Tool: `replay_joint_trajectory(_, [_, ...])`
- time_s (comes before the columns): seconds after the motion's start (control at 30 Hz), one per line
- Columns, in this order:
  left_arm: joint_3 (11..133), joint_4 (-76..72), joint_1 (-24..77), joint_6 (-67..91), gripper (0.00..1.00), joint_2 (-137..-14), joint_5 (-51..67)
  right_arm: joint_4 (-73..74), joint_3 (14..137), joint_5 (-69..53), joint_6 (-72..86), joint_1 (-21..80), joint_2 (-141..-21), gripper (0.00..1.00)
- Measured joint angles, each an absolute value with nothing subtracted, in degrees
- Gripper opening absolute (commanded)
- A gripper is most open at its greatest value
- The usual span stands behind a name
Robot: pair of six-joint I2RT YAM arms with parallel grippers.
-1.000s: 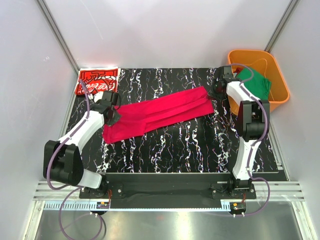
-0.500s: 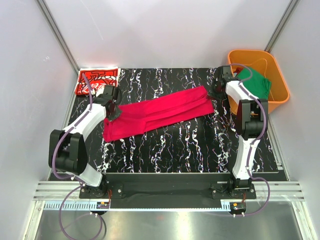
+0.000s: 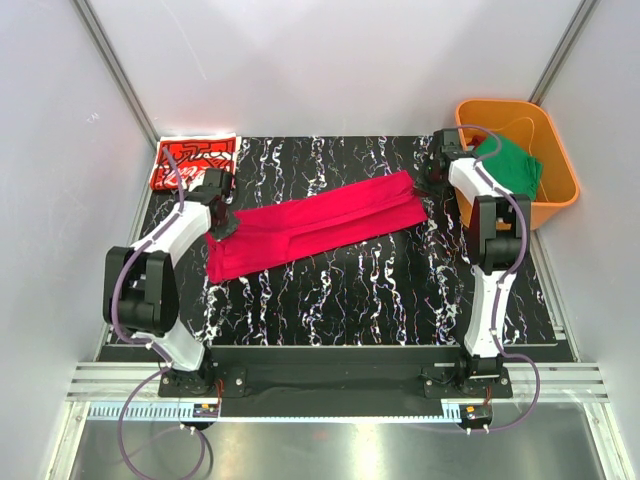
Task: Fold and stack the t-shirts
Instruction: Fold the tshirt
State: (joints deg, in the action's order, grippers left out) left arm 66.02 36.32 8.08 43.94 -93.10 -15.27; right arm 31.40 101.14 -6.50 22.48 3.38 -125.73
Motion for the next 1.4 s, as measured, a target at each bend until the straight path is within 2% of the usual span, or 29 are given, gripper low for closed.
replay_joint_trajectory(0.13, [66.1, 36.3, 7.9, 43.9, 0.0, -94.9, -15.0, 31.8, 102.1, -6.5, 22.4, 3.4, -127.3, 0.08])
replay_joint_trajectory(0.3, [66.9, 36.3, 7.8, 43.9, 0.0, -96.5, -14.7, 32.3, 103.2, -6.5, 22.4, 3.4, -129.1, 0.16])
replay_joint_trajectory(0.4, [67.4, 36.4, 7.8, 43.8, 0.12, -96.7, -14.8, 32.7, 104.1, -6.4, 22.2, 3.4, -129.9, 0.29])
replay_joint_trajectory(0.43, [67.5, 36.3, 7.8, 43.9, 0.3, -96.7, -15.0, 33.0, 104.7, -6.2, 22.1, 3.4, -130.1, 0.34])
replay_joint_trajectory(0.5, [67.5, 36.3, 7.8, 43.8, 0.4, -96.7, -15.9, 33.1, 105.8, -5.5, 21.8, 3.4, -130.5, 0.43])
replay_joint_trajectory(0.53, [67.5, 36.3, 7.8, 43.9, 0.43, -96.7, -16.3, 33.3, 106.3, -5.4, 21.6, 3.4, -130.5, 0.45])
replay_joint_trajectory(0.63, [67.9, 36.9, 7.7, 43.5, 0.62, -96.3, -17.8, 34.0, 108.2, -5.0, 21.1, 3.4, -130.5, 0.5])
replay_joint_trajectory(0.73, [67.9, 37.6, 7.7, 43.3, 0.63, -93.3, -18.8, 33.9, 107.8, -4.4, 20.8, 3.6, -130.0, 0.53])
replay_joint_trajectory(0.87, [66.8, 35.7, 8.3, 42.0, 0.59, -85.5, -17.2, 33.9, 102.1, -3.6, 20.8, 4.4, -126.1, 0.54])
replay_joint_trajectory(1.03, [60.3, 27.7, 14.3, 39.4, 0.54, -76.2, -11.4, 33.0, 95.8, -3.6, 20.8, 6.8, -120.5, 0.55])
replay_joint_trajectory(1.23, [57.2, 24.2, 21.4, 38.2, 0.53, -78.9, -6.6, 32.1, 91.6, -3.5, 20.6, 7.8, -117.0, 0.56])
replay_joint_trajectory(1.37, [56.0, 23.8, 21.4, 38.2, 0.51, -79.4, -5.1, 32.0, 90.7, -2.6, 20.3, 7.7, -117.0, 0.49])
replay_joint_trajectory(1.4, [55.8, 23.6, 21.4, 38.2, 0.49, -79.4, -4.7, 31.9, 90.3, -2.4, 20.3, 7.7, -117.0, 0.41])
